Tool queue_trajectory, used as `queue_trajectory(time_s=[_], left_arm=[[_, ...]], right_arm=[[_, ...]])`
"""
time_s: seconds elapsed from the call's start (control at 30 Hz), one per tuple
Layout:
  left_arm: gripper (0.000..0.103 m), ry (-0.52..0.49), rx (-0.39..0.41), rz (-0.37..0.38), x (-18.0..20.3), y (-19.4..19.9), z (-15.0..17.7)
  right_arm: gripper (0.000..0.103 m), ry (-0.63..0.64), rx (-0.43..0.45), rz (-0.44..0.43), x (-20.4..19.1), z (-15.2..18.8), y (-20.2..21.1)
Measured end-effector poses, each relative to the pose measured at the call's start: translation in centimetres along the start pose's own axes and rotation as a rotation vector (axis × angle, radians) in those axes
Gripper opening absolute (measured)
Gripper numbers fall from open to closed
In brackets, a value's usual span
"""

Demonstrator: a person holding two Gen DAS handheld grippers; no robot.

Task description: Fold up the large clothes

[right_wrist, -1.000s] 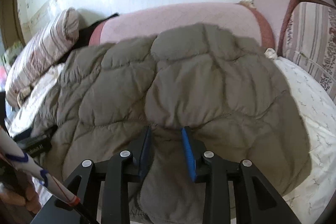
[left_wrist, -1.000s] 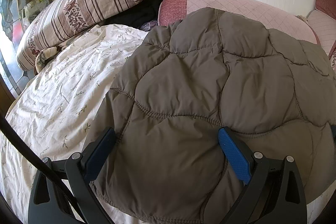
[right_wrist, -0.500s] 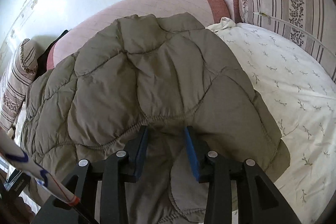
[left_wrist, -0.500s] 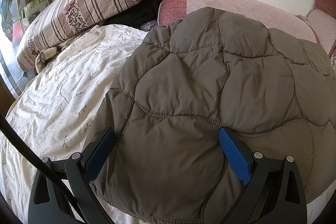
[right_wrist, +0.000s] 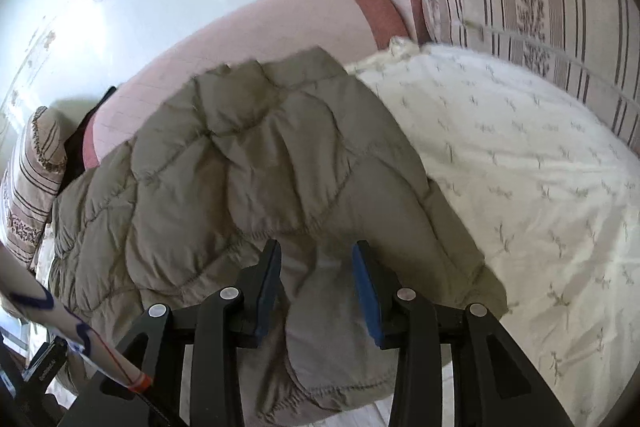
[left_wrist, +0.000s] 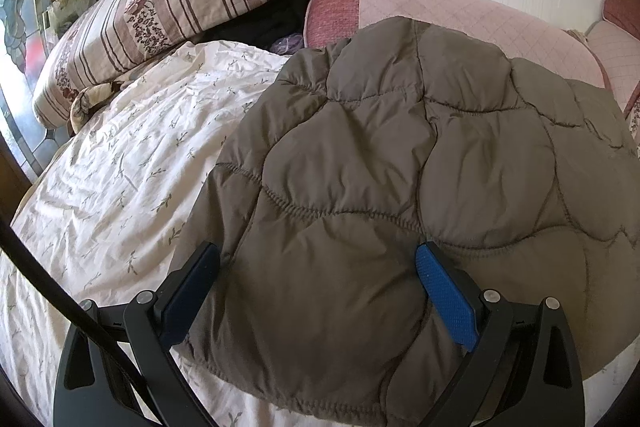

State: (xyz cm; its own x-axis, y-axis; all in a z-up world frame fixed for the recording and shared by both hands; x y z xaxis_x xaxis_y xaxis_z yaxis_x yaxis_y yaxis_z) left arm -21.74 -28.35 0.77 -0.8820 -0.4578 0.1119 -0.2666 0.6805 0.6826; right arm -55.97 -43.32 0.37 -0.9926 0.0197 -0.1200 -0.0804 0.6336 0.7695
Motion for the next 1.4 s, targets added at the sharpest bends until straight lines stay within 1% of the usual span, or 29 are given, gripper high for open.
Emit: queue_trajectory(time_s=[0.07, 0.2, 0.3, 0.43, 0.53, 0.6, 0.63, 0.7, 0.73, 0.8, 0.9, 0.97, 1.1, 1.23, 1.3, 1.4], left_arm=[[0.098, 0.002, -0.005, -0.003, 0.1, 0.3, 0.1], [0.098, 0.011, -0.014, 0.005, 0.4, 0.9, 0.3], [0.098, 0.007, -0.016, 0.003, 0.6, 1.4, 0.4], [0.098, 0.012, -0.017, -0.004, 0.6, 2.0, 0.4], [0.098, 0.044, -0.033, -0.006, 0.0, 2.3, 0.4], [0.098, 0.074, -0.065, -0.011, -0.7, 2.1, 0.5], [0.098, 0.095, -0.09, -0.008, -1.2, 1.8, 0.8], [0.098, 0.128, -0.125, 0.025, -1.7, 1.2, 1.2], [0.098, 0.132, -0.135, 0.032, -1.8, 1.1, 1.3], [0.098, 0.131, -0.14, 0.043, -1.8, 1.4, 1.2], [0.098, 0.155, -0.123, 0.066, -2.6, 2.7, 0.7], [0.098, 0.193, -0.108, 0.065, -3.8, 3.5, 0.5], [0.098, 0.338, -0.129, 0.094, -7.3, 4.2, 0.7], [0.098, 0.495, -0.166, 0.164, -9.9, 4.2, 1.7], [0.098, 0.546, -0.184, 0.198, -10.6, 4.0, 2.3], [0.098, 0.619, -0.206, 0.244, -11.2, 3.3, 3.1]], right_arm=[[0.041, 0.019, -0.018, -0.006, -0.1, 0.4, 0.0], [0.043, 0.019, -0.004, -0.029, 0.2, 0.4, 1.6], [0.045, 0.016, 0.017, -0.016, 1.1, 0.3, 2.7], [0.045, 0.003, 0.01, -0.01, 2.6, 0.3, 3.3], [0.046, -0.006, -0.014, -0.005, 3.5, 0.3, 3.3], [0.05, -0.006, -0.05, -0.009, 3.8, 0.5, 2.9], [0.051, 0.001, -0.077, -0.019, 3.7, 0.8, 2.6], [0.051, 0.02, -0.114, -0.038, 3.4, 1.4, 2.1], [0.051, 0.033, -0.118, -0.037, 3.3, 1.6, 2.0], [0.051, 0.053, -0.105, -0.03, 3.1, 1.7, 2.4], [0.051, 0.029, -0.093, -0.052, 3.5, 1.2, 3.2], [0.053, 0.012, -0.083, -0.045, 4.2, 0.9, 3.6], [0.059, -0.04, -0.092, -0.036, 6.1, 0.8, 3.7], [0.065, -0.116, -0.133, -0.046, 8.1, 0.8, 3.2], [0.068, -0.174, -0.165, -0.064, 9.2, 1.0, 2.7], [0.069, -0.262, -0.225, -0.111, 10.5, 1.5, 1.6]])
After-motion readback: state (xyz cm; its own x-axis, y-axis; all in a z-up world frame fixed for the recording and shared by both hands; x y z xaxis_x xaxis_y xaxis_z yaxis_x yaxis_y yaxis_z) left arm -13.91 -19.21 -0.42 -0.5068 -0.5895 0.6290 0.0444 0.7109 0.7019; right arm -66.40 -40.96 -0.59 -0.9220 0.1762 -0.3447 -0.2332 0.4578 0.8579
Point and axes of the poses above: each gripper's, at about its wrist camera, not at the fingertips, and y roughly against the way its jaws point, x to its right, z to its underside, the point moved 5 cm from there along -y, roughly the way its jaws point, and after that the axes turned 15 degrees about z, right-handed, at the moved point
